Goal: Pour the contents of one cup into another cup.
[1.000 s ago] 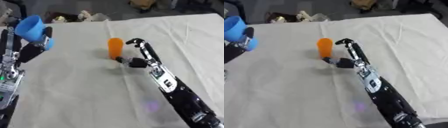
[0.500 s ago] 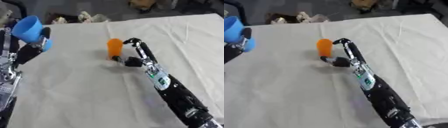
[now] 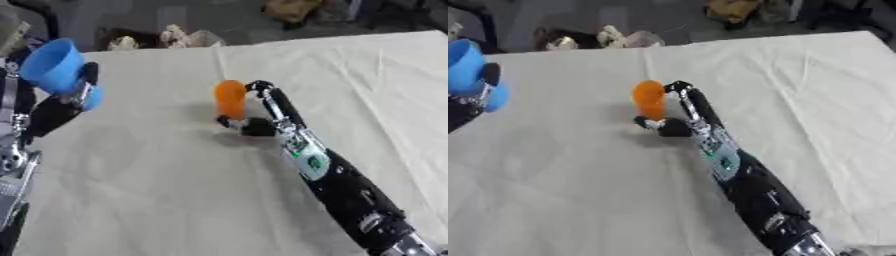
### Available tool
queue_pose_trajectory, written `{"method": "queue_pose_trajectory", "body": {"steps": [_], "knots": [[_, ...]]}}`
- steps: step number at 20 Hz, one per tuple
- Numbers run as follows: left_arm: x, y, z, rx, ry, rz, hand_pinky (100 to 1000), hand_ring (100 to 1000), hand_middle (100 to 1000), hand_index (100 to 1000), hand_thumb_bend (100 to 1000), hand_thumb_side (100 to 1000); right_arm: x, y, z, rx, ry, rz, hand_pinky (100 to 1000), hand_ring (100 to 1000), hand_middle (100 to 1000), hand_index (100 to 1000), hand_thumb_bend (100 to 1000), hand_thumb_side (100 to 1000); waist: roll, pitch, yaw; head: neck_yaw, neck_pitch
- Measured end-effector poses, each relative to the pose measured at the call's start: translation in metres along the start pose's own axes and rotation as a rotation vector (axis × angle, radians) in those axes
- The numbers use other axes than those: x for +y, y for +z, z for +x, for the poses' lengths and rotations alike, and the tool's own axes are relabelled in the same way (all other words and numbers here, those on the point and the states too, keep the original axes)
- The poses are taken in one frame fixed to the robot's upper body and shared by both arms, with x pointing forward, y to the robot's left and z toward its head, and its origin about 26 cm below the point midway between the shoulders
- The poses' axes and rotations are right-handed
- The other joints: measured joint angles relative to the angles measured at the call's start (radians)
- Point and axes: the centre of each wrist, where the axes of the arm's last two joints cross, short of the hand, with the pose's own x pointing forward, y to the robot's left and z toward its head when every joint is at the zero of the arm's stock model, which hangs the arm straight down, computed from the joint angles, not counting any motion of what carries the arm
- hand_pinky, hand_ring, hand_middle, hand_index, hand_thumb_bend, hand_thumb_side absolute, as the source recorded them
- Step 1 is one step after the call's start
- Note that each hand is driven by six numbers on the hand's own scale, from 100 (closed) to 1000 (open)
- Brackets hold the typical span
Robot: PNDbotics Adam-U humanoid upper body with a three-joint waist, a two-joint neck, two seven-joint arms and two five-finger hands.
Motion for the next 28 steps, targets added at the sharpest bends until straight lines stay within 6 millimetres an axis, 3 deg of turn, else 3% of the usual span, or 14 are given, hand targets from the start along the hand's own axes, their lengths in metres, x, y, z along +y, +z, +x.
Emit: {"method": "queue_pose_trajectory", "body": {"steps": [10,15,21,25,28], "knots": [[-0.004,-0.003,0.005,-0.017,0.013,-0.008,554,370,177,571,100,342,-0.006,-0.012,0.005,-0.013,0.026,-0.008,809,895,670,723,628,484,0.003,0.011,0.027,-0.012,-0.018],[-0.005,-0.004,0.007,-0.021,0.02,-0.013,553,370,176,570,100,344,-0.005,-0.017,0.006,-0.01,0.031,-0.009,785,858,564,647,579,483,0.002,0.016,0.031,-0.013,-0.026],[-0.005,-0.006,0.008,-0.025,0.022,-0.013,553,369,175,569,100,345,0.002,-0.018,0.008,-0.003,0.015,0.003,771,837,509,583,535,477,0.0,0.02,0.04,-0.014,-0.034],[-0.005,-0.006,0.009,-0.025,0.023,-0.014,553,370,176,570,100,345,0.005,-0.02,0.01,-0.007,0.011,0.005,758,811,452,518,474,464,0.0,0.021,0.042,-0.016,-0.035],[-0.005,-0.006,0.009,-0.024,0.026,-0.014,554,370,175,570,100,350,0.005,-0.02,0.01,-0.007,0.012,0.002,738,779,379,440,312,384,0.001,0.021,0.042,-0.016,-0.035]]}}
